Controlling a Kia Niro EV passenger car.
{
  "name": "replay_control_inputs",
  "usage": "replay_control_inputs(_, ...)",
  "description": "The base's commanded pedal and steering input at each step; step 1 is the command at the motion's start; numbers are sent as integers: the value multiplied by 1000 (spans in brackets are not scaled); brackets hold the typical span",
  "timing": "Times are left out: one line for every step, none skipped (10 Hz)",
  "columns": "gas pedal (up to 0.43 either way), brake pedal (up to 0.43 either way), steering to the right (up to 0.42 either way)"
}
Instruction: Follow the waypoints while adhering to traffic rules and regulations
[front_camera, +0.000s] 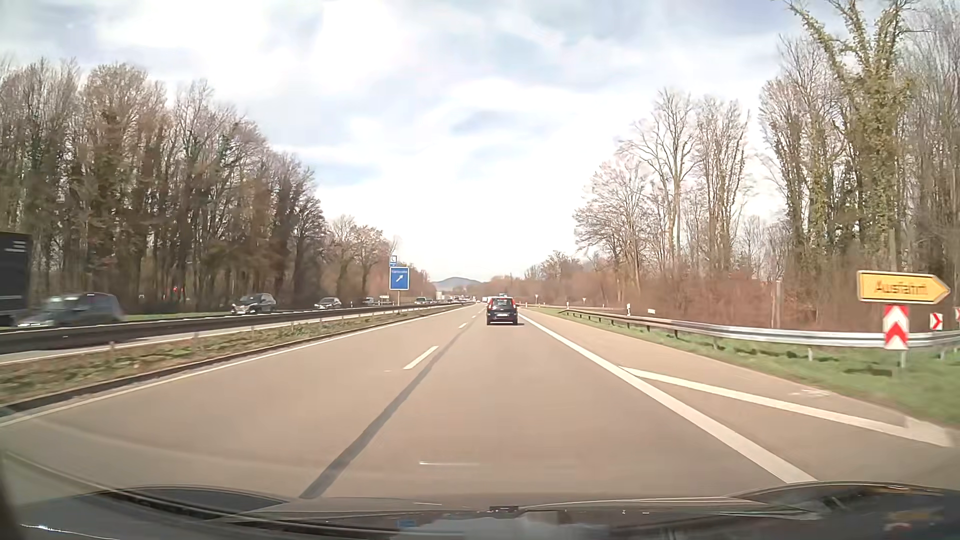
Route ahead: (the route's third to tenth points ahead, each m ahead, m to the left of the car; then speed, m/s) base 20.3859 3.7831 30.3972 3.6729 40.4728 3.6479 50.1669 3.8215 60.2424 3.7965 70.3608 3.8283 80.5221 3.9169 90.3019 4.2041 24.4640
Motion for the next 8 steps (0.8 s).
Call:
replay_control_inputs(189,0,3)
replay_control_inputs(197,0,3)
replay_control_inputs(197,0,3)
replay_control_inputs(197,0,3)
replay_control_inputs(197,0,3)
replay_control_inputs(209,0,3)
replay_control_inputs(209,0,3)
replay_control_inputs(209,0,3)
